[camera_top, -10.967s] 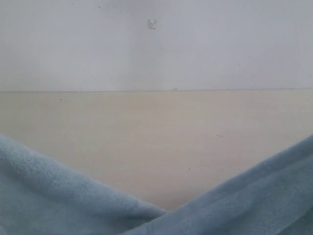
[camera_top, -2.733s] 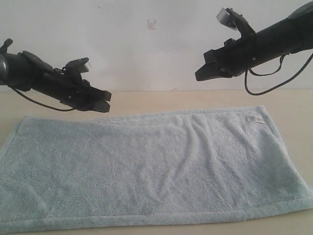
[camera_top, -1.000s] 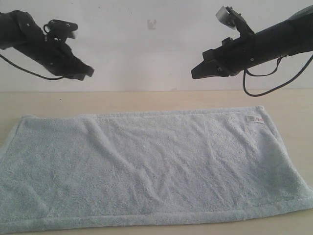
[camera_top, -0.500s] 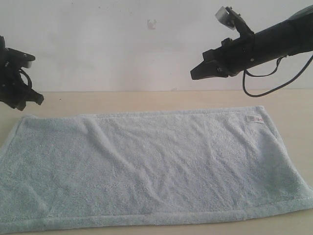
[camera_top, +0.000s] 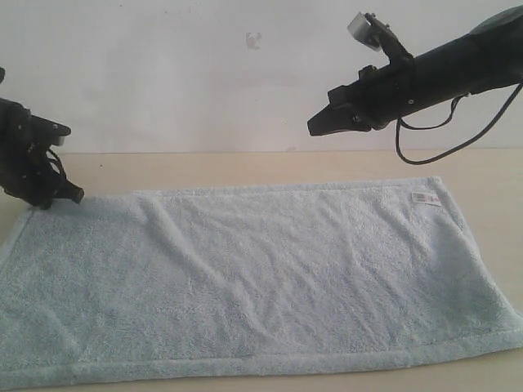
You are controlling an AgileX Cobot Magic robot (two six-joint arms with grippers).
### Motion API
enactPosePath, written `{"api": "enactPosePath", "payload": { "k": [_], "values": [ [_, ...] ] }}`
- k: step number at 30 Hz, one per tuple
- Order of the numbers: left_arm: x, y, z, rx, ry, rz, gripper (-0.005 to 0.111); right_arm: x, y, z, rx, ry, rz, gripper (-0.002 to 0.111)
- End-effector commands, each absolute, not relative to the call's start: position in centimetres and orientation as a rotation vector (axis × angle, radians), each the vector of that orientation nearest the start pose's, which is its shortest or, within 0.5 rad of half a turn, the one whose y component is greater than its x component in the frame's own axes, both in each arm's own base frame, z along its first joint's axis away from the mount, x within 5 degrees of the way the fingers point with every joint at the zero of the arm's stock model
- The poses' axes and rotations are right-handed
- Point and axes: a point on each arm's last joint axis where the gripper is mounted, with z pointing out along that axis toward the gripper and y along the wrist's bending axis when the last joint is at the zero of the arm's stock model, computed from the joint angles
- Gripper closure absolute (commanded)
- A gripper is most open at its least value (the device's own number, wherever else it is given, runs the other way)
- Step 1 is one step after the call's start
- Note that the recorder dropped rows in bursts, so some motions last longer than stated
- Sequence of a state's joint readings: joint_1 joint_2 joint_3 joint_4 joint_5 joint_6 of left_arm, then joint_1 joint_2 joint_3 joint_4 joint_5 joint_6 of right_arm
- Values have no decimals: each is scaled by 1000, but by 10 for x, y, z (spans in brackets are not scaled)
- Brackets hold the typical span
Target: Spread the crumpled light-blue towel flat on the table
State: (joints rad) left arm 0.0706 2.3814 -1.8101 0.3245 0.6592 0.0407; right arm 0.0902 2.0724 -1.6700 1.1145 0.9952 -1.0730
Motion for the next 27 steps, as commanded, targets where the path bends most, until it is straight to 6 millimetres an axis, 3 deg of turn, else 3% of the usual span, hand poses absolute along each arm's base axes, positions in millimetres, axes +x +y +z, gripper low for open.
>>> {"api": "enactPosePath", "payload": {
  "k": [1, 4, 7, 12, 16, 18, 21, 23, 24, 27],
  "values": [
    [506, 52, 96, 205, 2646, 348, 89, 440, 109, 253, -737, 2156, 964, 108],
    [520, 58, 104, 105, 2519, 308, 89, 440, 109, 253, -738, 2157, 966, 108],
    [520, 72, 113, -25, 2543, 311, 89, 440, 109, 253, -753, 2152, 957, 108],
    [484, 90, 111, 38, 2769, 373, 89, 443, 96, 238, -769, 2306, 717, 108],
    [457, 81, 150, 67, 2705, 319, 89, 444, 86, 231, -722, 2418, 596, 108],
    [438, 76, 185, 55, 2656, 290, 89, 443, 85, 230, -689, 2450, 595, 108],
    [393, 67, 236, 48, 2608, 251, 89, 440, 85, 226, -662, 2493, 614, 108],
    [357, 48, 244, 144, 2634, 90, 94, 436, 84, 216, -638, 2525, 622, 108],
    [337, 37, 239, 136, 2645, -34, 103, 432, 83, 207, -610, 2558, 630, 108],
    [306, 23, 221, 122, 2695, -204, 103, 423, 82, 189, -560, 2625, 651, 108]
  ]
}}
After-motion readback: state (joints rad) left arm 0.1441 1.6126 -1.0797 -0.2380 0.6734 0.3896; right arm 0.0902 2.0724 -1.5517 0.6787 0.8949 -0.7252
